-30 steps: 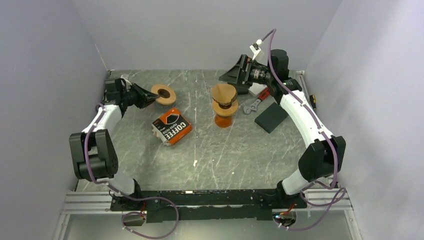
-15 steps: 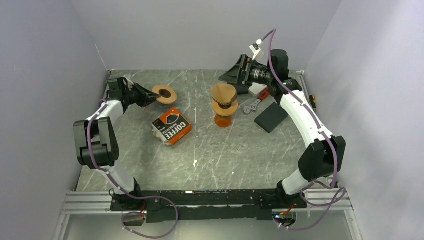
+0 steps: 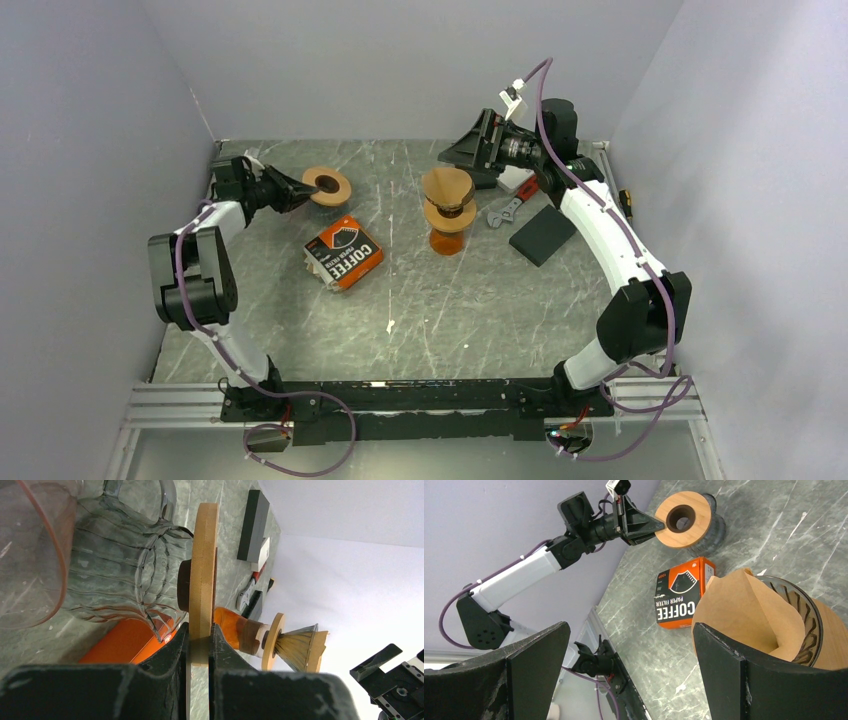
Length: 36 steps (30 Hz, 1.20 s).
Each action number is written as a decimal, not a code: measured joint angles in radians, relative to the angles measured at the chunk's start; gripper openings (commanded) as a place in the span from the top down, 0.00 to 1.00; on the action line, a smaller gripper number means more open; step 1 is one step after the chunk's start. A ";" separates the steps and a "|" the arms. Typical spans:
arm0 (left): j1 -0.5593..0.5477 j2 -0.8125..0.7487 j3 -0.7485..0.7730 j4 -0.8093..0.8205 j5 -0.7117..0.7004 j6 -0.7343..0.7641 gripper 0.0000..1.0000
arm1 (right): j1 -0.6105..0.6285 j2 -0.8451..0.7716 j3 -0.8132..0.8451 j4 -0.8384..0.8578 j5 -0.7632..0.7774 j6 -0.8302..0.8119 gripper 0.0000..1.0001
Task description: Place the coffee filter in the dripper
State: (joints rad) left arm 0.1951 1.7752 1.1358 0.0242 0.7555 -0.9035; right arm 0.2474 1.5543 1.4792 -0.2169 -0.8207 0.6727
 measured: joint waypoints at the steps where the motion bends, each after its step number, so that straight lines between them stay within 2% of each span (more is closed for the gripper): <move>1: 0.000 0.006 0.000 0.004 0.004 -0.001 1.00 | 0.000 0.000 0.000 0.000 0.000 0.000 0.01; 7: 0.000 0.016 -0.007 0.035 0.008 -0.018 0.98 | 0.000 0.000 0.000 0.000 0.000 -0.001 0.01; 10: 0.000 0.016 -0.010 0.039 0.008 -0.021 0.88 | 0.000 0.000 0.000 0.000 0.000 -0.001 0.01; 14: 0.000 0.016 -0.010 0.034 0.006 -0.015 0.70 | 0.000 0.000 0.000 0.000 0.000 -0.001 0.01; 18: 0.000 0.015 -0.010 -0.008 -0.027 0.009 0.58 | 0.000 0.000 -0.004 0.000 0.000 -0.002 0.01; 25: 0.002 0.013 -0.010 -0.110 -0.080 0.055 0.47 | 0.000 0.000 -0.011 -0.001 0.000 -0.002 0.01; 33: 0.002 -0.029 0.003 -0.224 -0.140 0.134 0.29 | 0.000 0.000 -0.012 -0.001 0.000 -0.004 0.00; 36: 0.002 -0.062 0.005 -0.258 -0.156 0.164 0.26 | -0.001 0.000 -0.014 0.000 0.000 -0.006 0.00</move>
State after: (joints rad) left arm 0.1970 1.7130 1.1412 -0.2337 0.5991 -0.7391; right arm 0.2466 1.5543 1.4647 -0.2173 -0.8204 0.6670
